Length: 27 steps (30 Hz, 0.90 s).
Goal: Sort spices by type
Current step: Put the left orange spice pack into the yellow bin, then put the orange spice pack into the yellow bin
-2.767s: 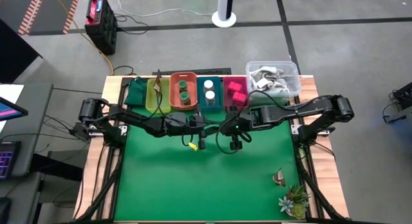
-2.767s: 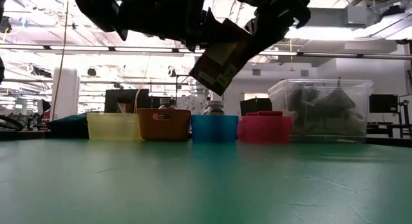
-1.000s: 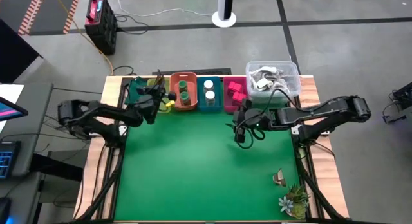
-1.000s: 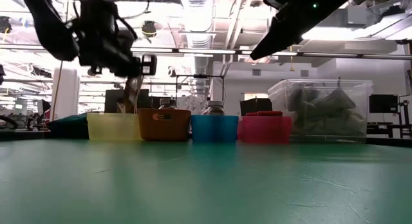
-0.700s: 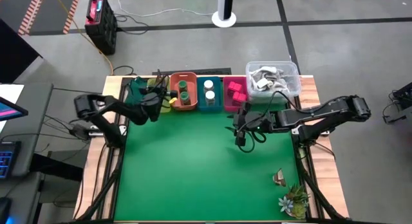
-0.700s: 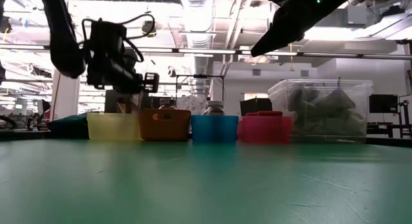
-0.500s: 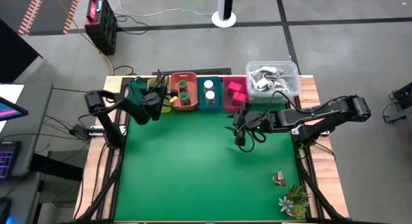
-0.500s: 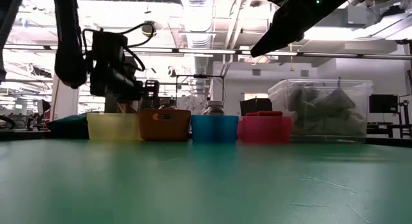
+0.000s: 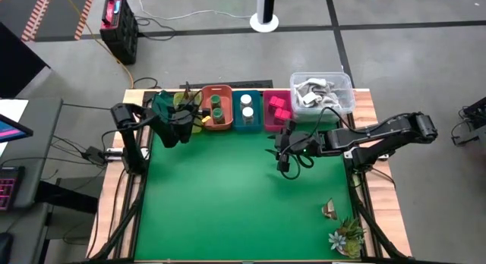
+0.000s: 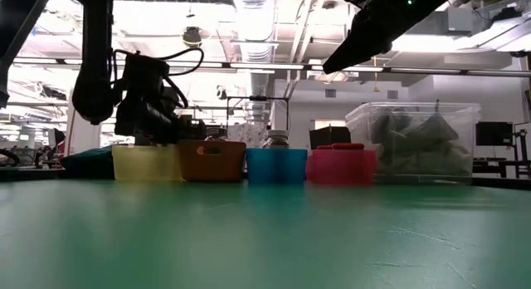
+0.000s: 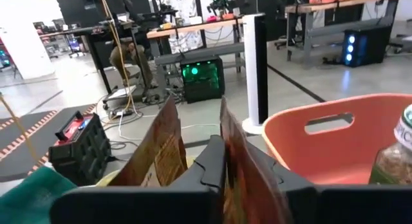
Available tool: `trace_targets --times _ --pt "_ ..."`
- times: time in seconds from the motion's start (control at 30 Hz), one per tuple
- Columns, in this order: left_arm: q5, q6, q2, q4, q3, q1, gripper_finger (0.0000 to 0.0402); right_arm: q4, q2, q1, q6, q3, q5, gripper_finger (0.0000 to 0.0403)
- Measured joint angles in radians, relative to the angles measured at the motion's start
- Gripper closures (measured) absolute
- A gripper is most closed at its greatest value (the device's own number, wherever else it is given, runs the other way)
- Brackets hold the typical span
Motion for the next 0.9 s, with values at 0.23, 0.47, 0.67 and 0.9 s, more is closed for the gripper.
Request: trace_targets --times 0.23,0.47,0.67,0.9 --pt "0.04 -0.015 0.0 -0.003 0.0 0.0 0.0329 0.001 0.0 0.001 0.003 0.0 0.0 0.0164" --pt "0.05 0.03 -0.037 0.024 0.0 -0.012 0.0282 -0.039 -0.009 0.005 0.011 0.001 0.001 0.0164" --pt "0.029 0.186 -0.167 0.014 0.0 -0.06 0.027 -0.09 -0.086 0.006 0.028 0.001 0.002 0.0164" --pt "0.054 0.237 -0.37 -0.184 0.0 -0.158 0.0269 -0.196 -0.179 0.06 0.092 0.013 0.005 0.0164"
